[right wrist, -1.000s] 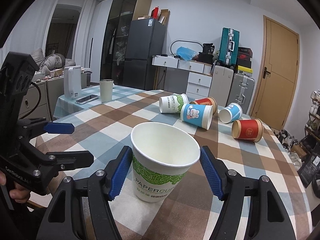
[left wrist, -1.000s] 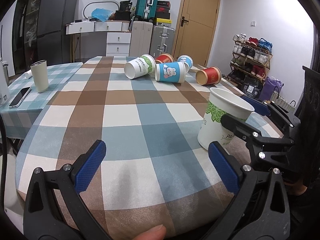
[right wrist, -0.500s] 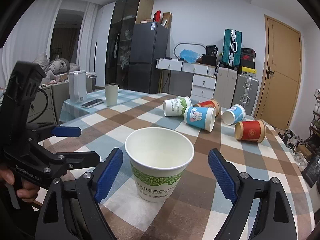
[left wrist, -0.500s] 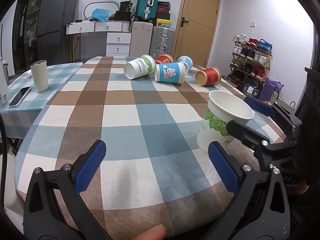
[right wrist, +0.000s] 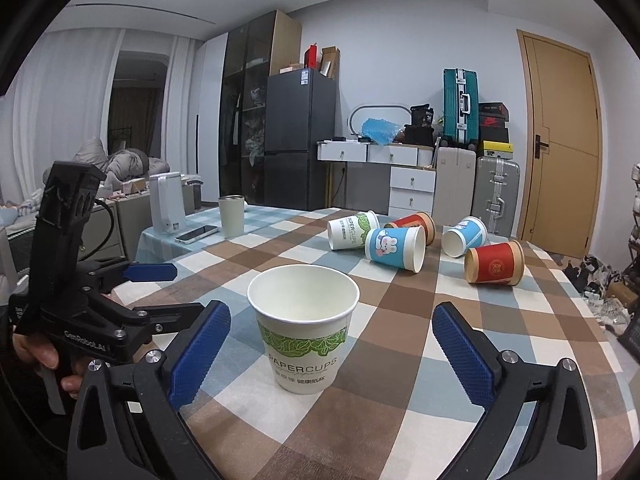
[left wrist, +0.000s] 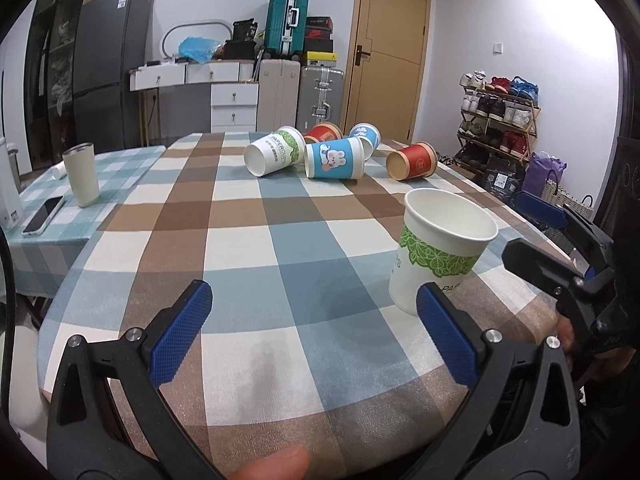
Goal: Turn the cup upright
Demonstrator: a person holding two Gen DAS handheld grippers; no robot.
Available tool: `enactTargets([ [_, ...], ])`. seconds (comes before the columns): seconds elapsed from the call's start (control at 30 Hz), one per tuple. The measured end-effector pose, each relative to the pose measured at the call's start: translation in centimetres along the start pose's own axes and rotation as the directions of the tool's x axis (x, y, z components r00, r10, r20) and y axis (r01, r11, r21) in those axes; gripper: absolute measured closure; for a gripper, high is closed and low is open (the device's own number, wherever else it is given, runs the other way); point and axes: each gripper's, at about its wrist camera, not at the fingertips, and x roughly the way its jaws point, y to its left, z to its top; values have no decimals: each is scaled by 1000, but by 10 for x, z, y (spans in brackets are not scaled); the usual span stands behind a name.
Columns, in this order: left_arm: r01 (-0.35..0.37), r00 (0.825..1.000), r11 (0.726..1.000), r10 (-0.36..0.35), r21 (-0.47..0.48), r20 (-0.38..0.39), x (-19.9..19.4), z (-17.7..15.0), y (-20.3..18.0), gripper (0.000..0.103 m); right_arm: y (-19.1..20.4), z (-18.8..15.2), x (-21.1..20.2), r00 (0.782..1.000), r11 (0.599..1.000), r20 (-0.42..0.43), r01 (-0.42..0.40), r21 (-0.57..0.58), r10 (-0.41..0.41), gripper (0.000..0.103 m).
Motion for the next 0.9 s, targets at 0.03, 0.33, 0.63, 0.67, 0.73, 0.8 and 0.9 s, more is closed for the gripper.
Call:
enactTargets([
  [0.03, 1, 1000, 1000, -1, 6, 7, -1, 0, -1, 1, -1, 0, -2, 1000, 1000, 5, -8, 6, 8, 0],
  [0.33, 22, 999, 999, -23, 28, 45, -6, -1, -8, 1, -1, -8, -17, 998, 999, 48, -35, 23, 34, 0],
  [0.63, 24, 996, 999, -27, 27, 86, -11, -2, -7, 1, -1, -8, -20, 996, 999, 85, -12, 34, 9, 0],
  [0.67, 25, 996, 999, -27, 27, 90, -12, -2, -7, 1, -2, -8, -20, 996, 999, 84, -13, 35, 10, 0],
  [0.73, 22, 995, 999, -25, 30, 99, -13, -2, -7, 1, -2, -8, -20, 996, 999, 85, -12, 36, 9, 0],
  [0.8, 23, 994, 999, -26, 31, 105, -14, -2, -8, 1, -1, -9, -20, 996, 999, 85, -13, 35, 10, 0],
  [0.9, 20, 994, 999, -24, 32, 109, -15, -2, -8, 1, -2, -9, -20, 996, 999, 85, -12, 33, 10, 0],
])
